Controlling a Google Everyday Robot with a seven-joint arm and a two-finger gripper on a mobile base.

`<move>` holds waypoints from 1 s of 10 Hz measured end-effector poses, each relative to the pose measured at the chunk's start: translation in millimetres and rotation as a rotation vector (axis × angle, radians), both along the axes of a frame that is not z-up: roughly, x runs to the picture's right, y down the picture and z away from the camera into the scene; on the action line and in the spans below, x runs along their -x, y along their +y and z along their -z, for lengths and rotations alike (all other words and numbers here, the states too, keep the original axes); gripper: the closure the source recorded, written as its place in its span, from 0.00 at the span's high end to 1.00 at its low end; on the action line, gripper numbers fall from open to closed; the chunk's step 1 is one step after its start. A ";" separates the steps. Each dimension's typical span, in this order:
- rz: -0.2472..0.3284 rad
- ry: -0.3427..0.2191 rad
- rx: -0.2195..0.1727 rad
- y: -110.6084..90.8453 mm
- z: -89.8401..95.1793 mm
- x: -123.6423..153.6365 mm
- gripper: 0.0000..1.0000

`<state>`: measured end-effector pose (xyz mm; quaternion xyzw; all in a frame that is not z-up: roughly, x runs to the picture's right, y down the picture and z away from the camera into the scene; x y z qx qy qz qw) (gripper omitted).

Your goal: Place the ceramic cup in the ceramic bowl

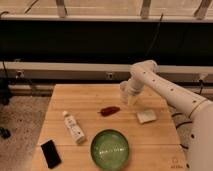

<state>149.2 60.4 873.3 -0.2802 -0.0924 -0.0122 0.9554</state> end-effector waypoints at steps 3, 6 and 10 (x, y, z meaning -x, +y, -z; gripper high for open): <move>-0.002 -0.007 -0.006 1.2 -0.2 4.1 0.03; 0.000 -0.012 -0.007 -0.1 3.7 3.7 0.00; 0.015 -0.019 -0.007 -0.6 19.7 10.8 0.00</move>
